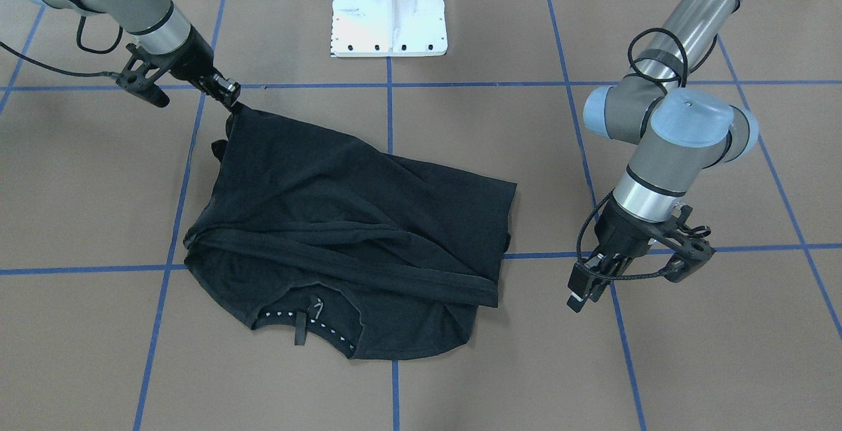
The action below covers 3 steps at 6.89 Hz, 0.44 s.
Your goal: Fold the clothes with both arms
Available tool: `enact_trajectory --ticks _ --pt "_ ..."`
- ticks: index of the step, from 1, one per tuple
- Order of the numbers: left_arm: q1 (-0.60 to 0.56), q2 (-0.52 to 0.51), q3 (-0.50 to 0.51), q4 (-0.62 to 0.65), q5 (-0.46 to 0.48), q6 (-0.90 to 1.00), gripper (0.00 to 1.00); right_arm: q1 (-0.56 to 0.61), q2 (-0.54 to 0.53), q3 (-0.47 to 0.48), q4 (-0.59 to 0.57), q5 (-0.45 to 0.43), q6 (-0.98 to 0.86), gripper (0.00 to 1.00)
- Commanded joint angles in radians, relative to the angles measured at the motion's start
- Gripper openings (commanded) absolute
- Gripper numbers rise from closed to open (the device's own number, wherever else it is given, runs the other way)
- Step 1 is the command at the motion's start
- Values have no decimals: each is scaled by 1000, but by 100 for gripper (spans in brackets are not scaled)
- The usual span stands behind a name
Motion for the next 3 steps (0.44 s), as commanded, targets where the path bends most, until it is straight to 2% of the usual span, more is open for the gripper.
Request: enact_trajectory --ticks 1,2,3 --pt "0 25 -80 3 -77 -5 53 -129 -51 63 0 214 2 0" --pt "0 24 -112 9 -105 -10 55 -212 -57 64 0 220 11 94" --pt "0 33 -155 47 -146 -33 55 -226 -76 65 0 220 14 100"
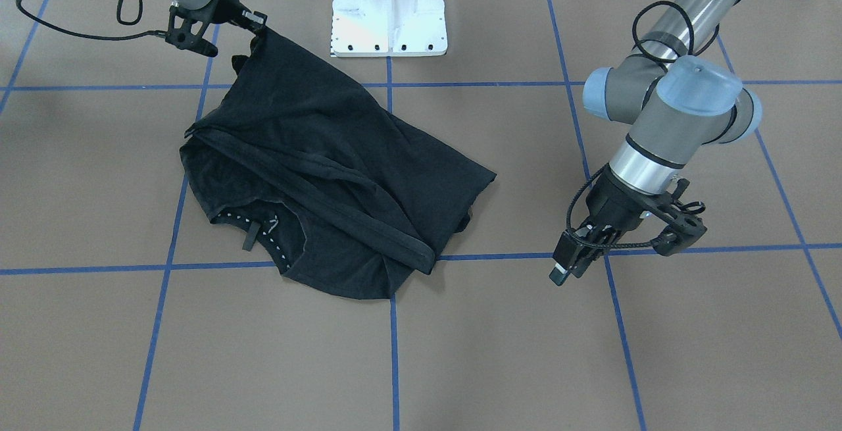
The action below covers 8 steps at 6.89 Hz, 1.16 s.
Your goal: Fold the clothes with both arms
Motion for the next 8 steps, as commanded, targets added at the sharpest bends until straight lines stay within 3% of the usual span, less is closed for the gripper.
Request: enact_trajectory --ticks 1,3,5,6,8 --pt "0 35 -83 32 -75 -42 56 -23 -16 20 0 20 5 100" --pt "44 112 -201 64 -71 -126 60 157 3 49 0 34 5 100" --pt "156 172 -269 99 -19 -195 63 318 113 -1 -2 29 2 100" --pt "249 177 -275 132 68 -236 63 348 141 -22 -2 26 2 100" --pt "316 167 -255 197 137 -235 63 354 147 -33 -2 11 -5 100"
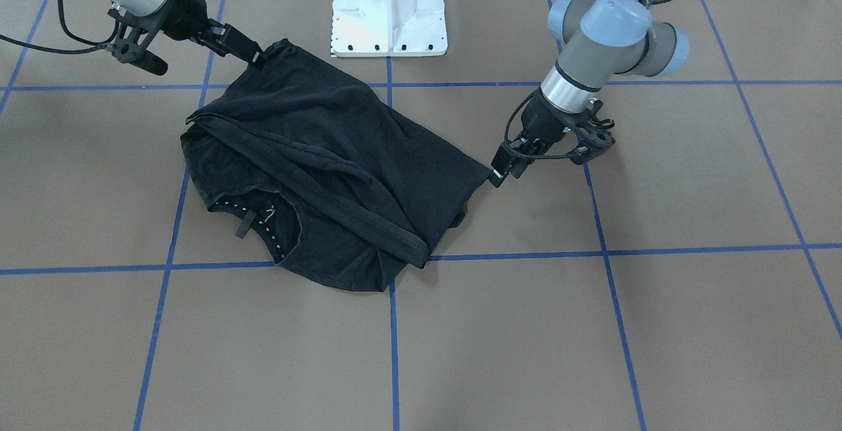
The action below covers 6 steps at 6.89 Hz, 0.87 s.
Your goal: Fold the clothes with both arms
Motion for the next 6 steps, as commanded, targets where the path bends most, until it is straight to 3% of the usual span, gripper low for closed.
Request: enact_trajectory --ticks 1,3,6 --pt "52 3 16 24 47 -5 63 10 24 -27 0 -39 -5 100" --pt "118 2 20 24 111 -6 63 12 45 -62 -2 -61 -5 100" --pt "120 -3 42 22 113 -5 62 4 61 -86 -5 -82 -5 100"
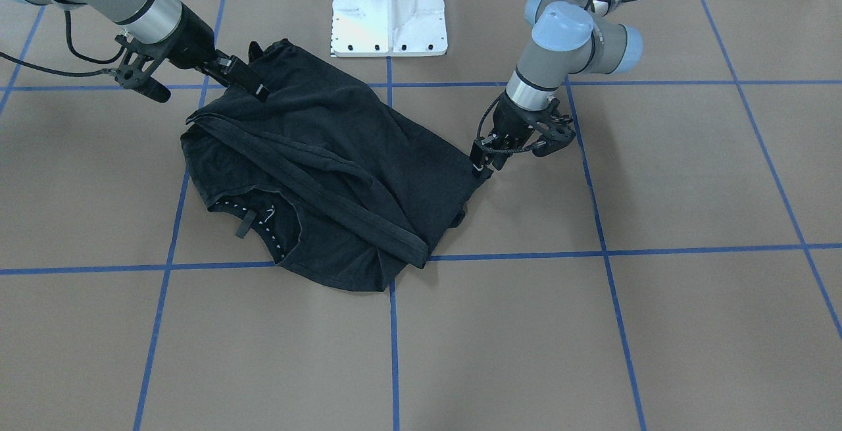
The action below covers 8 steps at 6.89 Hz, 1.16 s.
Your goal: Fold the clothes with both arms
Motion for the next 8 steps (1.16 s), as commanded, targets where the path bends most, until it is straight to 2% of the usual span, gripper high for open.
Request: enact_trajectory --ticks 1,3,5,7,8 --pt "1 -1 11 -1 3 1 61 0 0 -6 0 -3 0 100" --pt "1 -1 18 -1 3 2 59 0 -4 -6 0 -5 0 100" --pt "1 1 22 -1 1 1 51 0 -7 -6 0 -5 0 100" --pt "1 2 25 -3 0 -1 0 -2 -10 -6 0 -5 0 100" --pt "1 -1 22 -1 0 -1 0 0 -10 -6 0 -5 0 100"
